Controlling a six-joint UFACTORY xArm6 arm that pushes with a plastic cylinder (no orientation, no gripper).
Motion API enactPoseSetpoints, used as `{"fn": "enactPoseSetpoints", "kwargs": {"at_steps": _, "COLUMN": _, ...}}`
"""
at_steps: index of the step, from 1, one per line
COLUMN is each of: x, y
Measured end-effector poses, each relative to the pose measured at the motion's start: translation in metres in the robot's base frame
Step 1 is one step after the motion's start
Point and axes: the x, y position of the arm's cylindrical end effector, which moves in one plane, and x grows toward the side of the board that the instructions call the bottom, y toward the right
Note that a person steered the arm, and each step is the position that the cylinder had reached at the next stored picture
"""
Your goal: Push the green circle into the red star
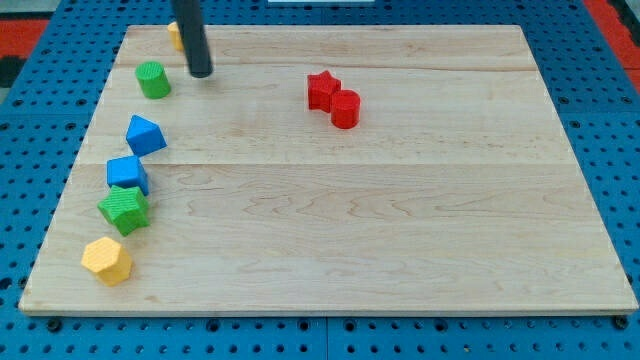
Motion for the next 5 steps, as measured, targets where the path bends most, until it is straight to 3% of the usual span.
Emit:
{"fn": "enactPoseSetpoints", "kwargs": {"at_steps": 3, "x": -0.022, "y": -0.119}}
{"fn": "enactPoseSetpoints", "kwargs": {"at_steps": 4, "x": 0.031, "y": -0.113}}
{"fn": "enactPoseSetpoints", "kwargs": {"at_steps": 5, "x": 0.037, "y": -0.069}}
